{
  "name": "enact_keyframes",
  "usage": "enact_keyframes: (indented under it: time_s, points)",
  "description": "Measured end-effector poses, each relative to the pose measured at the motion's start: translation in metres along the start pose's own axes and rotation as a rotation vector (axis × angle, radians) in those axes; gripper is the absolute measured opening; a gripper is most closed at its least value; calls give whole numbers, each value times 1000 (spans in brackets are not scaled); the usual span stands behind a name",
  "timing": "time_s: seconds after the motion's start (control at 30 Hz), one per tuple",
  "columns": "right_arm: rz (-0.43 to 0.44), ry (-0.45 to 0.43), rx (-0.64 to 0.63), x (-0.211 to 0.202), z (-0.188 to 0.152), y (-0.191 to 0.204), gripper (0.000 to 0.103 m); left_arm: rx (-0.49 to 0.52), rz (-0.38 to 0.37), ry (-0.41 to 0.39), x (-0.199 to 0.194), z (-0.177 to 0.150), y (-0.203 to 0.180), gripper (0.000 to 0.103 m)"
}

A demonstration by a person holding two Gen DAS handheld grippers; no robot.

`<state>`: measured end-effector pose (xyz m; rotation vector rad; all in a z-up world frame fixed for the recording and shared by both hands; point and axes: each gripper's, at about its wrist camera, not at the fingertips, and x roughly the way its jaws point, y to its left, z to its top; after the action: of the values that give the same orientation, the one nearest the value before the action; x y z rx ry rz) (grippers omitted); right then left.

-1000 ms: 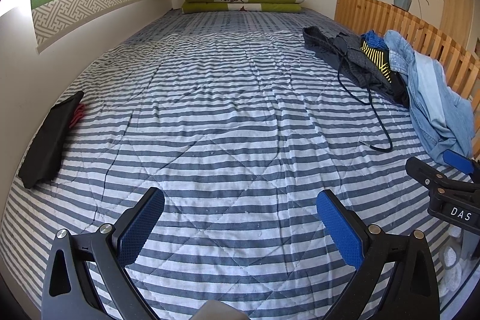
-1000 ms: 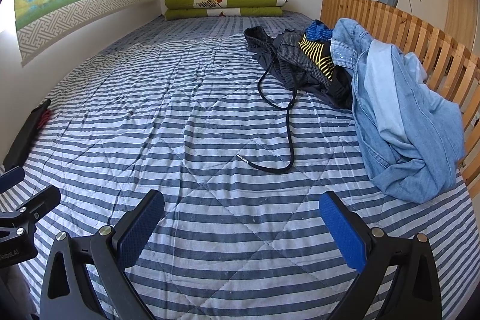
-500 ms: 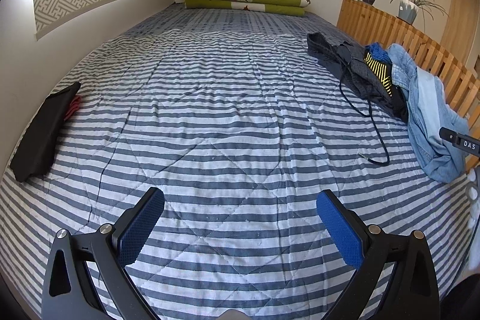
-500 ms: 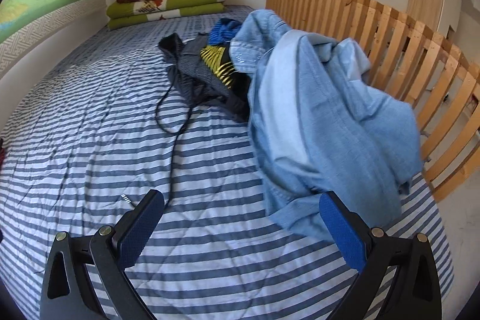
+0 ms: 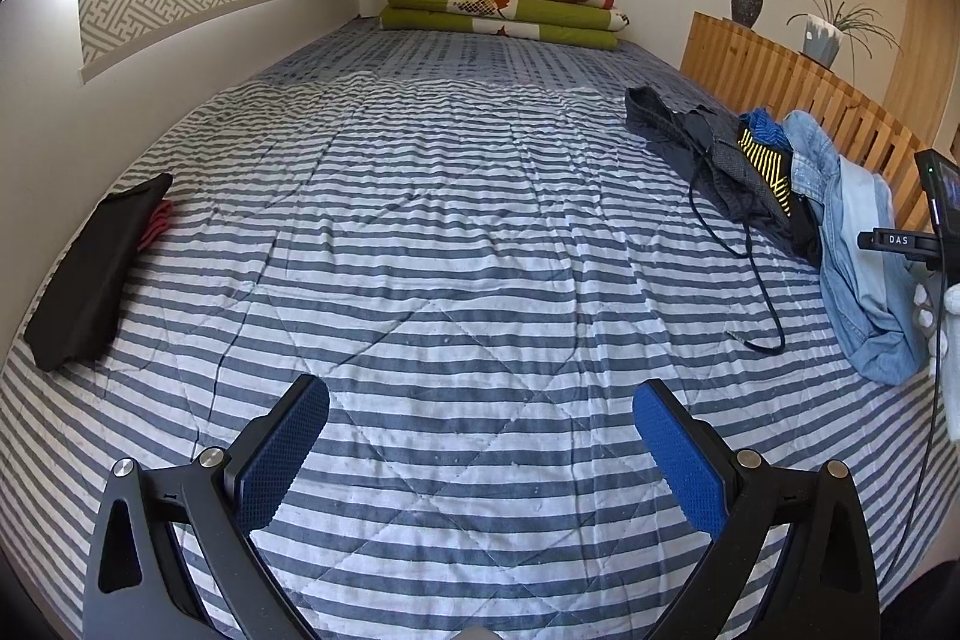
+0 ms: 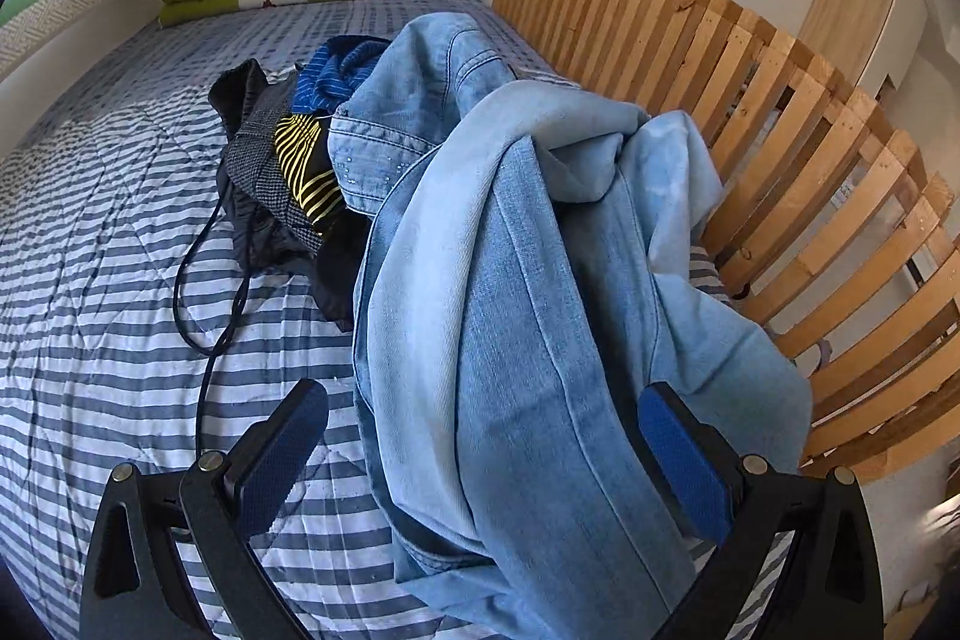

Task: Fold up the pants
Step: 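Reach the right gripper to the light-blue jeans and grasp them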

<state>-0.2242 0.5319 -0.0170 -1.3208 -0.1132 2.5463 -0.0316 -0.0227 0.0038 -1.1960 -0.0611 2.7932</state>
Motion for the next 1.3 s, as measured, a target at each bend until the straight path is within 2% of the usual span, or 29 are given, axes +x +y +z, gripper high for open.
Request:
enact_keyframes:
  time_s: [0.17, 0.23, 0.27, 0.3, 0.33, 0.37, 0.4, 0.43, 0.47, 0.5, 0.7, 0.87, 0.97, 1.07, 1.13, 1.23, 1.3]
  points:
    - [-7, 37, 37, 19, 6, -5, 102, 1, -3, 5, 0, -1, 4, 102]
    - [-22, 53, 28, 27, 7, -6, 96, 2, -5, 0, -2, -1, 5, 102]
    - [-20, 71, 21, 31, 7, -5, 83, 0, -7, -4, -3, -1, 5, 102]
    - [-10, 97, 17, 35, 6, -6, 65, -2, -9, -7, -4, -1, 7, 101]
    - [9, 120, 20, 39, 5, -7, 56, -4, -8, -10, -4, -1, 8, 100]
    - [28, 137, 28, 40, 2, -9, 42, -5, -7, -12, -5, -1, 9, 99]
    - [42, 144, 35, 39, 1, -10, 32, -6, -5, -13, -6, -1, 10, 99]
    - [62, 144, 38, 37, 0, -11, 25, -8, -6, -12, -6, -1, 12, 98]
    - [82, 146, 34, 33, -1, -10, 13, -10, -7, -11, -6, -2, 13, 98]
    - [99, 144, 27, 29, -3, -8, 9, -13, -8, -10, -7, -3, 14, 97]
    - [211, 82, -69, -31, -32, 25, 6, -27, -11, -20, -16, -4, 27, 96]
    - [326, 36, -199, -95, -80, 83, 6, -74, -13, -37, -27, -1, 49, 93]
    - [446, 37, -251, -127, -111, 122, 6, -100, -7, -56, -36, 2, 63, 93]
    - [507, 14, -355, -161, -144, 169, 7, -125, 1, -72, -44, 4, 78, 93]
    - [579, 3, -405, -185, -165, 196, 7, -144, 0, -78, -47, 5, 86, 93]
    - [673, -31, -513, -226, -197, 228, 6, -156, -1, -89, -53, 7, 93, 93]
    - [754, -14, -554, -249, -218, 236, 6, -153, -6, -93, -54, 8, 92, 93]
